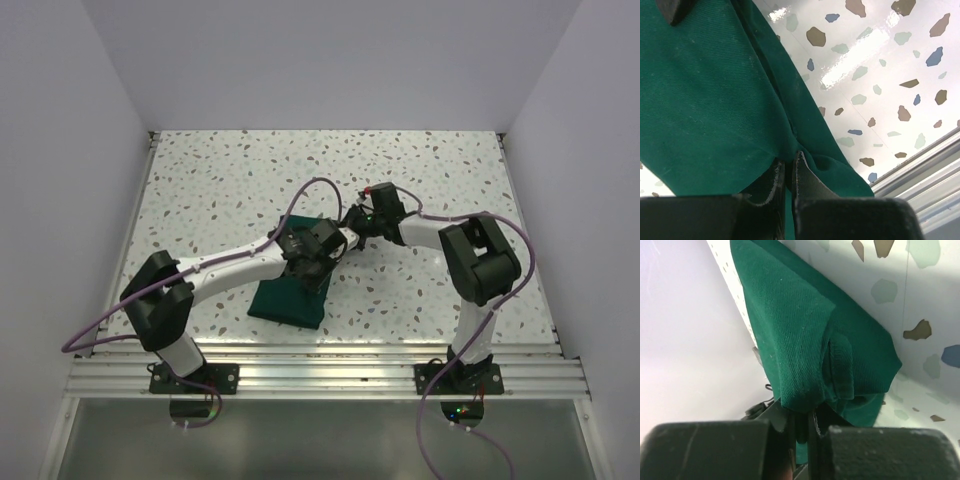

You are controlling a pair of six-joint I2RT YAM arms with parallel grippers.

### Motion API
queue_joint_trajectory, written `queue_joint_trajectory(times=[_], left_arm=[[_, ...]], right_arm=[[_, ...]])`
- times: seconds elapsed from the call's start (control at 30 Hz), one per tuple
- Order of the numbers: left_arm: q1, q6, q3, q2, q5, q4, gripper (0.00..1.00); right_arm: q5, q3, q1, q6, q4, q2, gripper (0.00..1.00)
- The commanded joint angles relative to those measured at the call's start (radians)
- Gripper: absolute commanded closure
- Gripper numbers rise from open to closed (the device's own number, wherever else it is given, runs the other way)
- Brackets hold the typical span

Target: Prepare the surgical pack

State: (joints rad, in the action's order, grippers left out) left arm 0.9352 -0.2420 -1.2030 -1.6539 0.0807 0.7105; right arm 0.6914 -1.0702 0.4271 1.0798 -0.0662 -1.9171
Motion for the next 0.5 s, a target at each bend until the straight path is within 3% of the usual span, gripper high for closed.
queue_joint_trajectory(times=[0.0, 0.2, 0.37, 0.47], left_arm=[[0.027, 0.015, 0.054, 0.043, -0.039, -0.028, 1.0], [0.027, 0.0, 0.1, 0.002, -0.03, -0.063, 1.0], [0.024, 0.0, 0.091, -0.01, 0.024, -0.077, 0.75], [0.014, -0.003, 0.06, -0.007, 0.024, -0.065, 0.67]], right_arm=[[-0.079, 0.035, -0.011, -0.066, -0.109, -0.002, 1.0], [-0.167, 0.142, -0.039, -0.11, -0.092, 0.084, 1.0], [-0.184, 0.302, -0.117, -0.106, -0.139, 0.185, 1.0], [-0.199, 0.369, -0.145, -0.115, -0.153, 0.242, 1.0]])
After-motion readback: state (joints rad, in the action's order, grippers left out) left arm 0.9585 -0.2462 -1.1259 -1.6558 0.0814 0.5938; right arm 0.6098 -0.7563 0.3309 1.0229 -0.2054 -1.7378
